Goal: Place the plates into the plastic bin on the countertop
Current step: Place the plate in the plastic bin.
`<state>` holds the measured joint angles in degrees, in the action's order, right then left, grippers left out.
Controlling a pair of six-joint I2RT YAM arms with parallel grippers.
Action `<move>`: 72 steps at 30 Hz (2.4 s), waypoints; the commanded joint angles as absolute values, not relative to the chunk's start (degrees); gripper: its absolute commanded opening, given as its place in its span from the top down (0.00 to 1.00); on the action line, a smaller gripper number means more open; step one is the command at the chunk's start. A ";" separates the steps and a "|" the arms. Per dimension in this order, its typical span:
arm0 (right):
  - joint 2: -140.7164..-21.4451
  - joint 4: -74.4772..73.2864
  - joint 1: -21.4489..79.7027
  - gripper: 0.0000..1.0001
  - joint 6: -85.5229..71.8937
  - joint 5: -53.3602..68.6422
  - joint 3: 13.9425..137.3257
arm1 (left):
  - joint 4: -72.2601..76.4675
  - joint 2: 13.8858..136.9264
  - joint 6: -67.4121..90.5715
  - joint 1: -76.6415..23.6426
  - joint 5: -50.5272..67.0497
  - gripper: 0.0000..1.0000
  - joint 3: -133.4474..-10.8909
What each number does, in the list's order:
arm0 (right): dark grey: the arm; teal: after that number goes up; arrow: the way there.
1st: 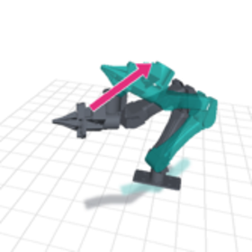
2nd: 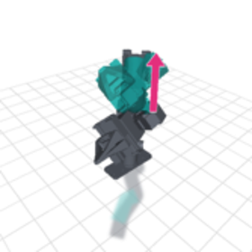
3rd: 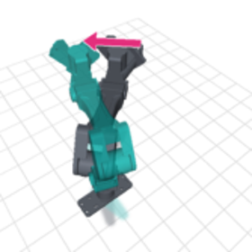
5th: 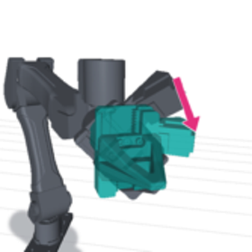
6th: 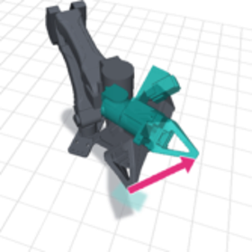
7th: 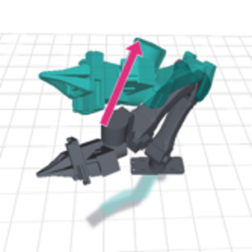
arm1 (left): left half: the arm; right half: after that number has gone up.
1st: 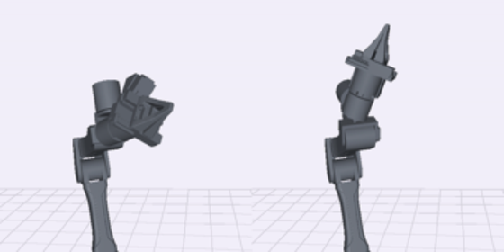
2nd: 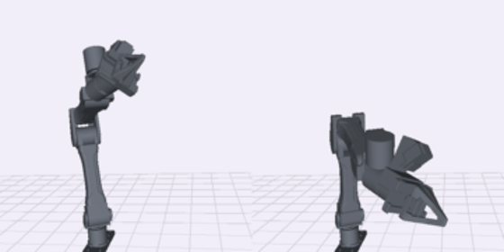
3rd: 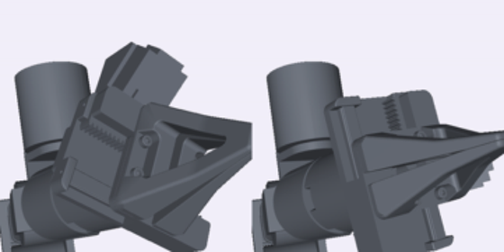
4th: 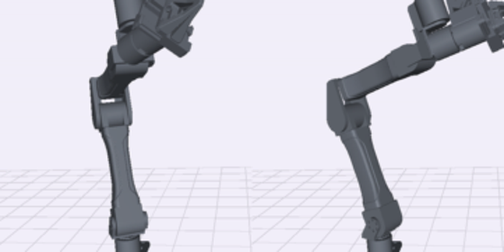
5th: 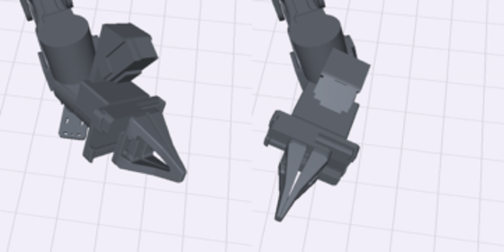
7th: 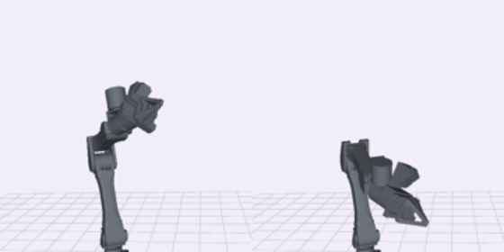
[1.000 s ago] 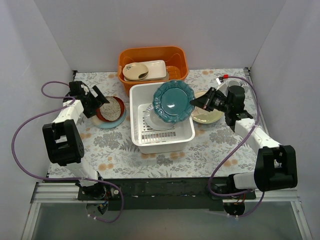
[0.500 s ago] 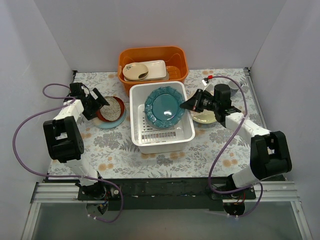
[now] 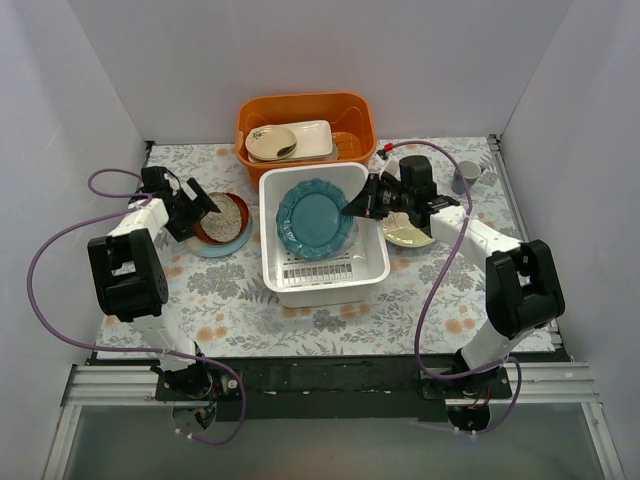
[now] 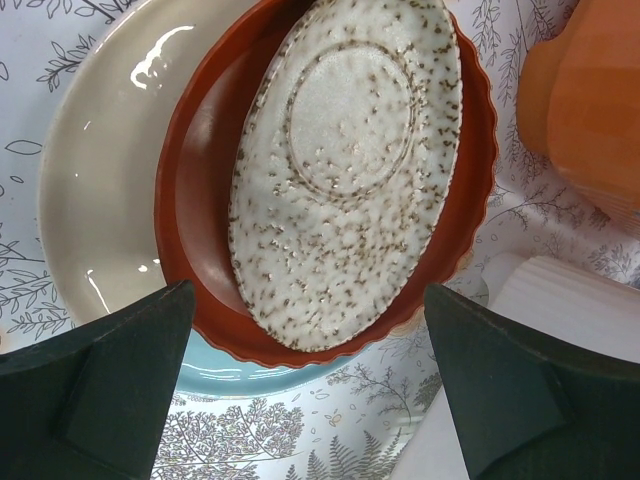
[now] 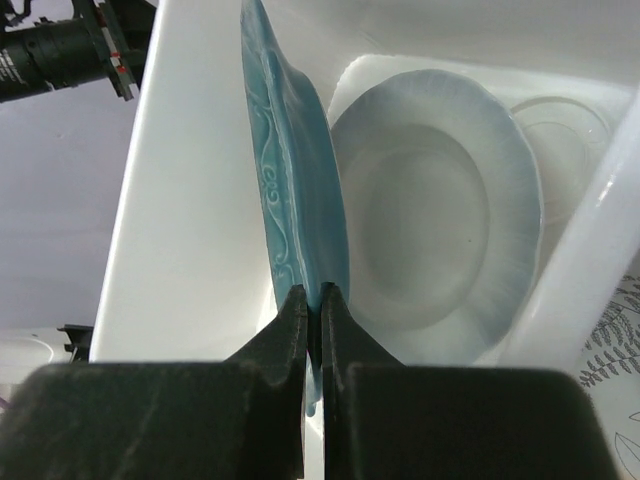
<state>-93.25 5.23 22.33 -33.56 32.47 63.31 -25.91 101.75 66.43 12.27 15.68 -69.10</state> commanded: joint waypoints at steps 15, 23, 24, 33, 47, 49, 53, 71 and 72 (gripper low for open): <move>-99.58 -8.17 24.61 0.80 -24.96 28.13 73.74 | -26.19 101.87 66.18 12.66 15.73 0.02 -70.84; -99.14 -13.44 24.61 0.61 -22.59 22.51 74.44 | -26.28 102.13 66.18 12.66 15.47 0.02 -70.93; -98.88 -14.23 24.61 0.57 -21.98 21.54 74.44 | -26.37 102.22 66.18 12.57 15.38 0.02 -71.01; -98.44 -18.98 24.52 0.48 -19.43 16.79 74.88 | -26.19 102.57 66.27 12.66 15.29 0.02 -71.37; -95.46 -21.62 25.14 0.46 -19.60 14.24 75.32 | -22.59 101.26 67.24 12.66 15.47 0.04 -70.84; -94.84 -22.85 25.40 0.45 -19.42 12.57 75.93 | -22.41 100.81 67.15 12.66 15.03 0.05 -70.58; -92.82 -24.69 25.84 0.42 -19.25 9.67 77.08 | -22.50 100.37 67.06 12.74 15.47 0.05 -70.31; -82.45 -26.54 26.37 0.39 -18.37 -1.56 77.61 | -22.50 99.85 66.89 12.83 15.65 0.04 -70.66; -81.83 -26.37 26.28 0.40 -18.37 -4.37 77.26 | -22.41 99.84 66.88 12.75 15.82 0.04 -70.49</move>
